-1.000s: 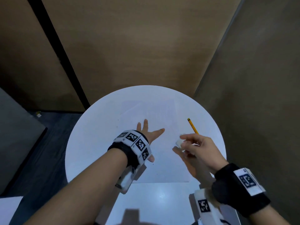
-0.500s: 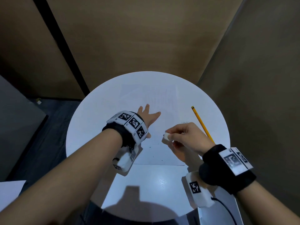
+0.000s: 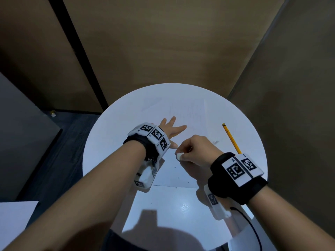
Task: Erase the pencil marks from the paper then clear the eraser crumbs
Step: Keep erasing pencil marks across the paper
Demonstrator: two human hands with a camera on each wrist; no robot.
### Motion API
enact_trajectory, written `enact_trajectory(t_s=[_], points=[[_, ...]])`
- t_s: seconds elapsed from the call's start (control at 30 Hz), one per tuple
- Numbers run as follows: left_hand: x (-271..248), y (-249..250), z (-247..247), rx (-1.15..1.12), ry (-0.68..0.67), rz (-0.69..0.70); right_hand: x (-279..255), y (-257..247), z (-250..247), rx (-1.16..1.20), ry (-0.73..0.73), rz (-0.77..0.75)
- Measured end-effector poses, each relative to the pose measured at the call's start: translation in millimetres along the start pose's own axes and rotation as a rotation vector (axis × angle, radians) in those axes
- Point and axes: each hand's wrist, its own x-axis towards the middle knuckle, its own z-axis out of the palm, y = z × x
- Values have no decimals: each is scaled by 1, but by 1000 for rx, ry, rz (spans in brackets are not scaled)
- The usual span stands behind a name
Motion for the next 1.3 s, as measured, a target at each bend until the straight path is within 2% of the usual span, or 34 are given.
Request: enact_trajectory(t_s=[0.1,0.23,0.33,0.47,0.53,0.67,0.83,1.0,1.17,1.3], points=[[0,-3,-4,-35,13,-11,-1,4,-9,13,12,13],[-1,2,-12,-7,35,-42,-10,21,-19,200,87,82],[-5,13,-7,11,63,-4,-15,35,-23,254,137,124],[-8,21,13,-30,-36,84,-17,36,-25,199,60,118],[-8,22,19,59,-75,101,-18,29,-22,126,6,65],[-7,21,22,112,-83,107,-21,20,-14,-57,-52,-67],[-9,26,19,144,-105,77,-24,25,-26,-181,-239,-70],[-6,22,23,148,-78,89,-20,22,-17,-111,-94,-116],[-5,21,23,150,-77,86,-29,26,-23,-124,-221,-65],[-2,21,26,148,-53,97,-20,16,-16,-96,-110,-96]])
